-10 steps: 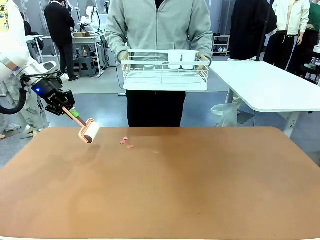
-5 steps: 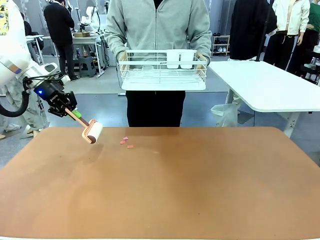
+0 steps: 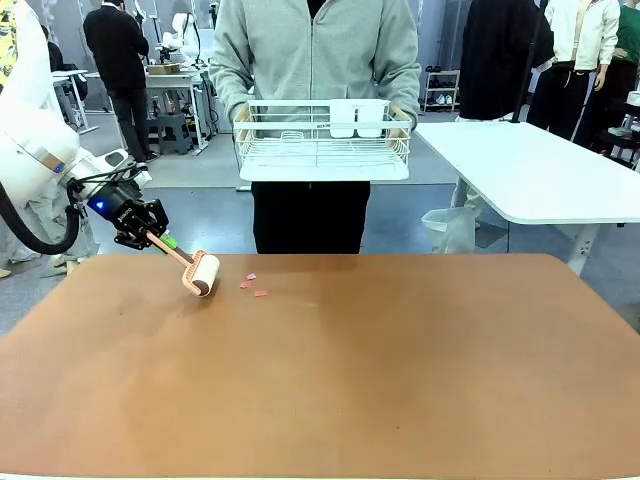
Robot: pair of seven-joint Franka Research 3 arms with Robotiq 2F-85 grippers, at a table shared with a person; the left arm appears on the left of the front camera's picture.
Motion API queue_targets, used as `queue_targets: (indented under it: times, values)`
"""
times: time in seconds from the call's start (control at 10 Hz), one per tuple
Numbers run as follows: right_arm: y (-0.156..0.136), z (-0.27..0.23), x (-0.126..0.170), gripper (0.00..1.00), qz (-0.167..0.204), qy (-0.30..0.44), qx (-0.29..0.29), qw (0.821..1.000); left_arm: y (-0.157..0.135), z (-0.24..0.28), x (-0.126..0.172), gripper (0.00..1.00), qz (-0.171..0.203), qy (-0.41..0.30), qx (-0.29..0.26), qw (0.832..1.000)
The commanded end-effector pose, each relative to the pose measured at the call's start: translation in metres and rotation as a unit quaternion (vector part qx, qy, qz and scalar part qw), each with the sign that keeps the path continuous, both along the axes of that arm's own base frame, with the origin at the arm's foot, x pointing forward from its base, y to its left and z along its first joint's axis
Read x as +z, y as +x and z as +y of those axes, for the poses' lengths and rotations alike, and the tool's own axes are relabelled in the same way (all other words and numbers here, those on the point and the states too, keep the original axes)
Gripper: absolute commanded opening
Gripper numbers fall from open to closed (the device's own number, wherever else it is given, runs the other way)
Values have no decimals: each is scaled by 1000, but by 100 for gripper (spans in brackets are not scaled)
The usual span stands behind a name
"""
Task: Clean the table.
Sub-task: Clean the table with the Lint Roller when the human lifts the Dish drying rack.
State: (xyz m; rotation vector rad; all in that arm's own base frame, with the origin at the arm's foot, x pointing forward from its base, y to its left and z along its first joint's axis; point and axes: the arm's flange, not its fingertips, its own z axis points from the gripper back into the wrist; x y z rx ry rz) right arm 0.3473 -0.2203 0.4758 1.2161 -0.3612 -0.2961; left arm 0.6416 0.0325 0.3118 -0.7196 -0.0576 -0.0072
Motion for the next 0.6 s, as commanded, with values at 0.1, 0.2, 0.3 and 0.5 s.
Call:
queue_targets:
  times: [0.1, 0.2, 0.3, 0.5]
  values:
    - [-1, -1, 4, 100, -9, 5, 0, 1000, 10, -2, -15, 22, -2, -31, -8, 999]
    - [-1, -1, 4, 100, -9, 5, 0, 1000, 11, -6, -19, 22, 0, -35, -11, 999]
    - [-1, -1, 4, 100, -9, 5, 0, 1000, 13, -9, -22, 22, 6, -39, -14, 999]
    - [-1, -1, 4, 100, -9, 5, 0, 1000, 16, -15, -25, 13, 4, -42, -17, 999]
